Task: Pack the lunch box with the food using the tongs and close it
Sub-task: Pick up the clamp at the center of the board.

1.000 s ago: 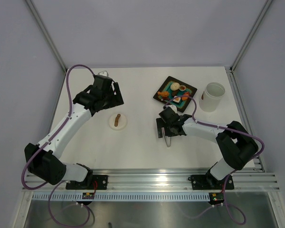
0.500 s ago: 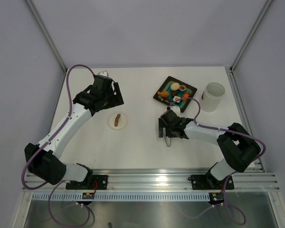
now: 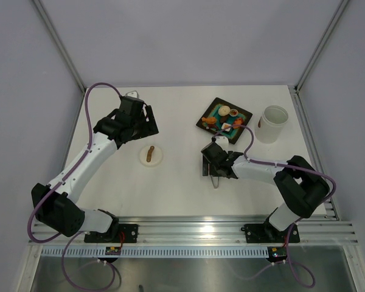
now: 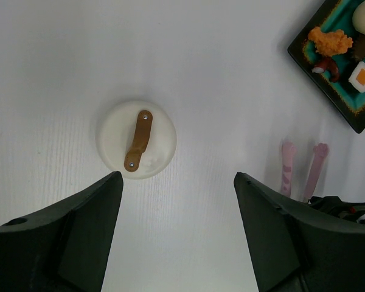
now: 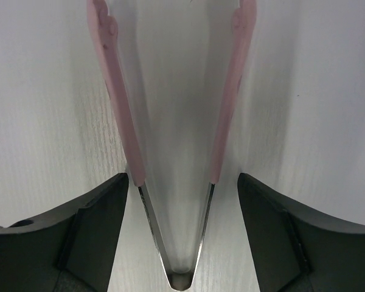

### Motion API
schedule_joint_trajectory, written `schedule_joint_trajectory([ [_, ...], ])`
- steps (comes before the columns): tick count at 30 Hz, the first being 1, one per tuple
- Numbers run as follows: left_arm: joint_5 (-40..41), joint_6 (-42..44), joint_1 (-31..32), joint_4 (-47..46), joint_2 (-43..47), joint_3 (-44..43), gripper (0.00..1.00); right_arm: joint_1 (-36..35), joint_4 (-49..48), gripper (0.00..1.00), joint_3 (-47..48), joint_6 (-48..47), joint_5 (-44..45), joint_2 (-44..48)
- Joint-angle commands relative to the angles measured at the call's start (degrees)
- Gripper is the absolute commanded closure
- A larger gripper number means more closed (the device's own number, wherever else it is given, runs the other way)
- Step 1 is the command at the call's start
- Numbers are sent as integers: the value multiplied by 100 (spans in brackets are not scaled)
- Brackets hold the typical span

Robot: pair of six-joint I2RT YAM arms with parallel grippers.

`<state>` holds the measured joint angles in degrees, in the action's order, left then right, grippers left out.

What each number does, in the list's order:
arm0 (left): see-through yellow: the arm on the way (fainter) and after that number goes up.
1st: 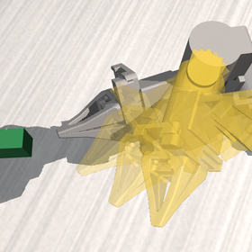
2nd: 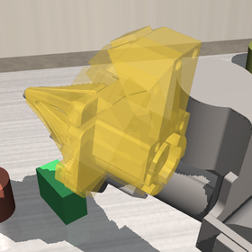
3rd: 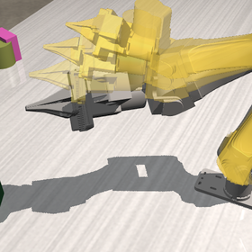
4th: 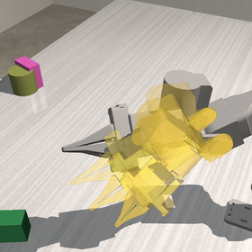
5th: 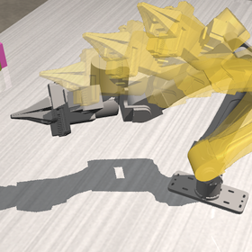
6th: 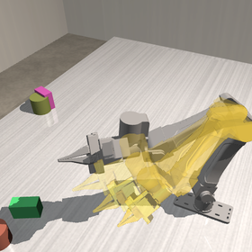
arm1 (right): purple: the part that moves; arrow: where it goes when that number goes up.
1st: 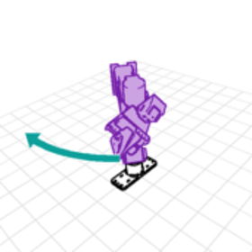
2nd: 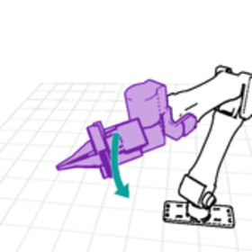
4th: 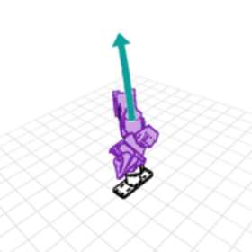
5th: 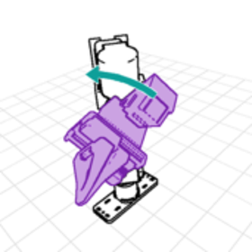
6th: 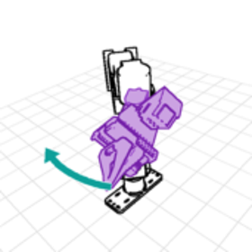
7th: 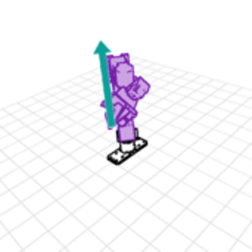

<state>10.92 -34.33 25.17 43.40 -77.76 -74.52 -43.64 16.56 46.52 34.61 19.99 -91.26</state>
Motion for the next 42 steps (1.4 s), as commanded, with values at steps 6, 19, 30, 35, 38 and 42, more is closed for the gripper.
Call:
schedule_joint_trajectory([
  [6, -55, 75, 6, -209, -3, -115, 22, -400, 471, 19, 261, 221, 453, -251],
  [19, -72, 75, 6, -226, -3, -36, 21, -461, 348, 52, 103, 407, 366, -173],
  [30, 59, 119, -3, -183, 50, -98, 21, -391, 1297, 87, 962, -586, -117, 425],
  [35, 77, 128, -3, -165, 59, -124, 21, 204, 2130, 87, 1613, -1131, -908, 653],
  [38, 95, 137, -3, -174, 85, -124, 21, 687, 2641, 86, 2088, -1342, -1409, 698],
  [42, 112, 146, -3, -165, 111, -115, 21, 1243, 3362, 85, 2825, -1448, -1717, 540],
])
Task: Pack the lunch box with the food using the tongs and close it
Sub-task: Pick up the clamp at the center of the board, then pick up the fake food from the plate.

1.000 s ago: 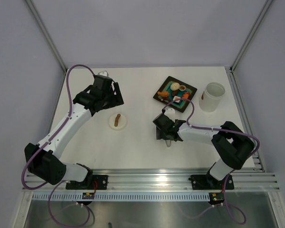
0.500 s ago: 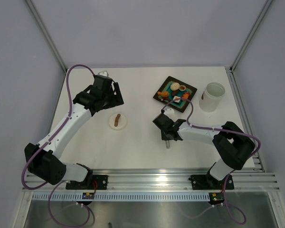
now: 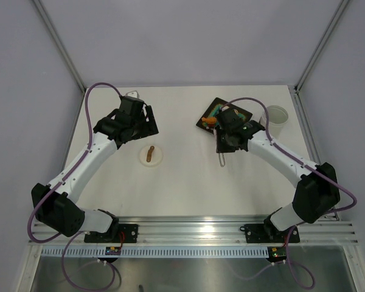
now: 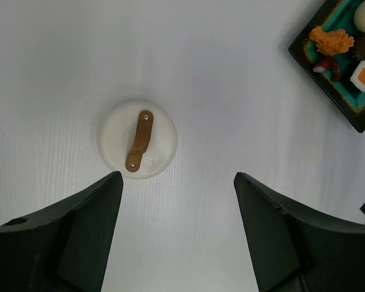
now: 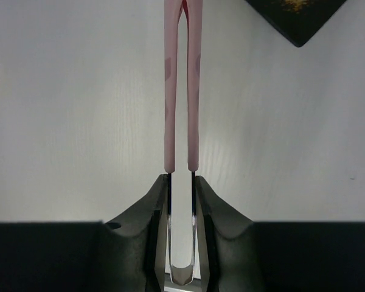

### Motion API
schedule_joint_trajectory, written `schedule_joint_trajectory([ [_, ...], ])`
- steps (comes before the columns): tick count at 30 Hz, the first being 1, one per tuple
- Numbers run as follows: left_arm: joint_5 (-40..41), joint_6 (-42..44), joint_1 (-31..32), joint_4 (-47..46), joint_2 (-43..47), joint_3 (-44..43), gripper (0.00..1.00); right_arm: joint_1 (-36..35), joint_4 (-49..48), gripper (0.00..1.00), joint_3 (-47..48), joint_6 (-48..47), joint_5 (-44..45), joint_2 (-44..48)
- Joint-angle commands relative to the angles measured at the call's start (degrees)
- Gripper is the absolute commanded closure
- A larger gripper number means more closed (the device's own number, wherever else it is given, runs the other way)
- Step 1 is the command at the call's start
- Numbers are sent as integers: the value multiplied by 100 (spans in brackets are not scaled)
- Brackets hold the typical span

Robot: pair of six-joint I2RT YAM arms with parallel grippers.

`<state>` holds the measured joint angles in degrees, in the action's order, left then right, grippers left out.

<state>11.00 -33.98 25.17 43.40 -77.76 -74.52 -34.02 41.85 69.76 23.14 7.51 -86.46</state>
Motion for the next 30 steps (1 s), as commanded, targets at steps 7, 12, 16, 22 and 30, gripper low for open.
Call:
schedule_joint_trajectory([
  [7, 112, 119, -3, -174, 155, -80, 21, 817, 1545, 78, 1215, -590, -566, -432],
  [12, 86, 128, -3, -165, 164, -54, 21, 1099, 1581, 73, 1470, -626, -724, -749],
  [16, 121, 128, -12, -165, 191, -19, 21, 1187, 1616, 69, 1611, -626, -724, -987],
  [22, 121, 128, -12, -174, 173, -19, 21, 1240, 1616, 60, 1769, -582, -724, -1198],
  [30, 121, 146, -12, -165, 155, -54, 21, 1371, 1590, 59, 2165, -494, -724, -1646],
])
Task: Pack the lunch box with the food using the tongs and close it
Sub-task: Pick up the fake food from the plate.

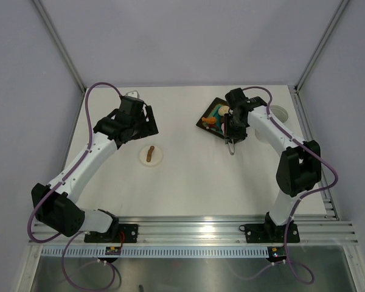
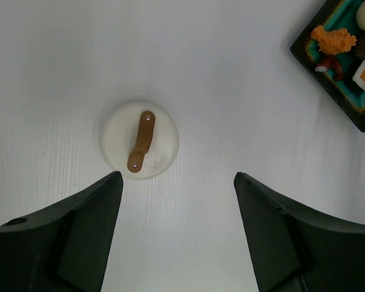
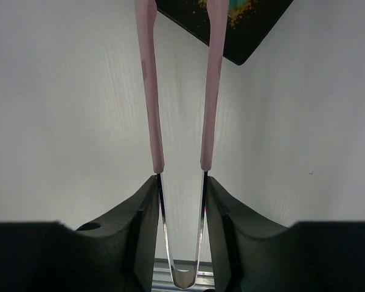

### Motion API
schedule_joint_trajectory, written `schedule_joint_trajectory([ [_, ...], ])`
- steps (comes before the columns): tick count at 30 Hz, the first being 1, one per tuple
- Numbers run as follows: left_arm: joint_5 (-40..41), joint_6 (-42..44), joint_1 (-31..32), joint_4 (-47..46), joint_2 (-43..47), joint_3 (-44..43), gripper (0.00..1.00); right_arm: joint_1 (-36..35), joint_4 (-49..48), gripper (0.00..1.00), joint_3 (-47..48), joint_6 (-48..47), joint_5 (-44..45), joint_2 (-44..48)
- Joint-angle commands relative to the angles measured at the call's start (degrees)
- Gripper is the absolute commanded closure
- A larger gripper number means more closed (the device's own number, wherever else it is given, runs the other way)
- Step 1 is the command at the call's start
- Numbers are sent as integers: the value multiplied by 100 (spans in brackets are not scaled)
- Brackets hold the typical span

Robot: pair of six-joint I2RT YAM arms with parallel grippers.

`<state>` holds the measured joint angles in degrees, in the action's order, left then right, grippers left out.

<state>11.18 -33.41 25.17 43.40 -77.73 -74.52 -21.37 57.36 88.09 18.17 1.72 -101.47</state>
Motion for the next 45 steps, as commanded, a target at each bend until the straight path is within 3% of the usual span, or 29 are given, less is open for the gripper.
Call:
schedule_joint_trajectory([
  [1, 112, 89, -12, -174, 145, -62, 21, 124, 38, 59, 375, 11, -145, -188],
  [16, 139, 89, -12, -200, 118, -19, 21, 221, 161, 54, 972, 169, -233, -865],
  [45, 148, 80, -56, -218, 153, 69, 21, 256, -15, 50, 902, 433, 110, -1217],
])
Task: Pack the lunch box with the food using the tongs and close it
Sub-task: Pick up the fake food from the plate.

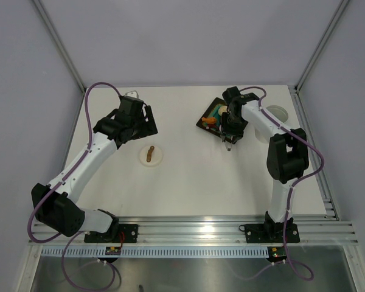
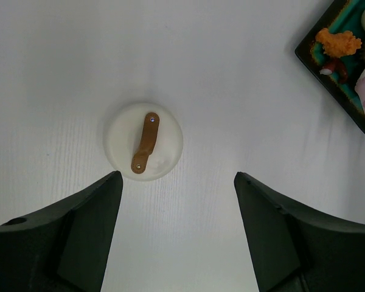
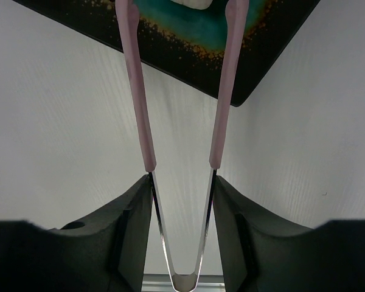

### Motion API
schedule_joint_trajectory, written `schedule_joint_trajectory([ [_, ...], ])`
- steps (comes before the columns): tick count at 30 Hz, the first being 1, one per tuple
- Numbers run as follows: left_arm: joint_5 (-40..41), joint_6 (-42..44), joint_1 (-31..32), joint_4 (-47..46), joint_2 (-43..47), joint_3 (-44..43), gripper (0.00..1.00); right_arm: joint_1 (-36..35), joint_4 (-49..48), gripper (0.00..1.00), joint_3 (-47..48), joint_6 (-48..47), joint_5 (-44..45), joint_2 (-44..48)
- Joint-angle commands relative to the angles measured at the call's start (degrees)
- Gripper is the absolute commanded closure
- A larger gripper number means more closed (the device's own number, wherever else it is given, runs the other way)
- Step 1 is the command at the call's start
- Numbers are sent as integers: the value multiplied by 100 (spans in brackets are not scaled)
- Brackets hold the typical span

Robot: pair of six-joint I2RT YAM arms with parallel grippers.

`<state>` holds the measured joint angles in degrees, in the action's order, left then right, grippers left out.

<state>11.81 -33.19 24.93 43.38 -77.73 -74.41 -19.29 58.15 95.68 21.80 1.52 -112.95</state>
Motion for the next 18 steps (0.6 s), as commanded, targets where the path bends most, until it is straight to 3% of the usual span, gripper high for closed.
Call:
schedule_joint_trajectory([
  [1, 84, 67, -23, -207, 145, 58, 21, 48, -85, 50, 179, 61, 138, -87],
  [18, 58, 58, -41, -233, 206, 155, 21, 57, -32, 50, 671, 26, 252, -606],
])
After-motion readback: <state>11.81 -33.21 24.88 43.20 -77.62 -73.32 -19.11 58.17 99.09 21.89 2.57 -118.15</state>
